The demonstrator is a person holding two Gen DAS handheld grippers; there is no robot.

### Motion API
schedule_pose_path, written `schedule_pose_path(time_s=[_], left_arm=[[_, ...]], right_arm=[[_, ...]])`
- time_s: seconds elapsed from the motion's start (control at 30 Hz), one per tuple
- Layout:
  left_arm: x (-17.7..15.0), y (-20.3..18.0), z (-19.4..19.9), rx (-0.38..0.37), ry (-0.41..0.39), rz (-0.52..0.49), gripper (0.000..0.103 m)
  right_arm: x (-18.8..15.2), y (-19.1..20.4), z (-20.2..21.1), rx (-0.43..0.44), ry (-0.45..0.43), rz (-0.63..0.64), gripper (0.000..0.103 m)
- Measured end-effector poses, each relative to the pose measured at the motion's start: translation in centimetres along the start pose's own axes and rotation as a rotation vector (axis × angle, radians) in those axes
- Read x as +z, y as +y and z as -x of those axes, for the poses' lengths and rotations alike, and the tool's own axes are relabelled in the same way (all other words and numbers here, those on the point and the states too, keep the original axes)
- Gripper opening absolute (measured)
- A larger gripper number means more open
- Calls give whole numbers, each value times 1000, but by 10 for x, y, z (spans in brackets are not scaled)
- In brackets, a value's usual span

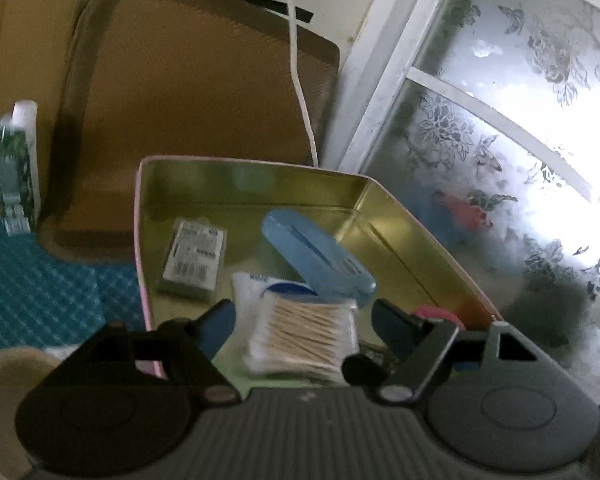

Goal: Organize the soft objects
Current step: 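Carry the cotton swab bag over the pink tin with the left gripper, then lower the swab bag into the tin and open the left gripper, then move the right gripper to the green 'fine apple' box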

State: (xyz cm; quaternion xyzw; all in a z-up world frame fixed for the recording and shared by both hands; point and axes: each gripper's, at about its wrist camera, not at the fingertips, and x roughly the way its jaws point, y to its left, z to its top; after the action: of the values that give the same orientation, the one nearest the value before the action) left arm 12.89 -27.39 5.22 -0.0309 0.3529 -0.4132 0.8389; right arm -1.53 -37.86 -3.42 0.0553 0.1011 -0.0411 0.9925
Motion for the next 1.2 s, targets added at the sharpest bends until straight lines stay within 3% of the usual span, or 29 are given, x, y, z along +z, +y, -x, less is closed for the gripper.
schedule_pose_path(time_s=[0.17,0.4,0.57,0.77,0.87,1.0,1.13,1.2], left_arm=[[-13,-2,20,3,-38,-14,78],[-40,-11,84,-46,-123,-36,78],[-75,21,128,-31,-130,29,78],[-113,87,172,150,-117,132,78],[-126,120,189,280,-109,187,78],[-142,156,212,392,-137,230,78],[-158,184,224,428,-178,255,78],[-167,186,229,425,-218,227,78]], right_arm=[[-12,-4,23,11,-55,-99,54],[-14,2,46,-21,-123,-149,54],[-14,13,58,-8,-141,-178,54],[-8,58,64,95,-155,-105,51],[-6,89,58,181,-121,-49,50],[-4,135,43,327,-43,55,51],[14,175,13,493,74,177,51],[29,193,-7,524,123,259,52]])
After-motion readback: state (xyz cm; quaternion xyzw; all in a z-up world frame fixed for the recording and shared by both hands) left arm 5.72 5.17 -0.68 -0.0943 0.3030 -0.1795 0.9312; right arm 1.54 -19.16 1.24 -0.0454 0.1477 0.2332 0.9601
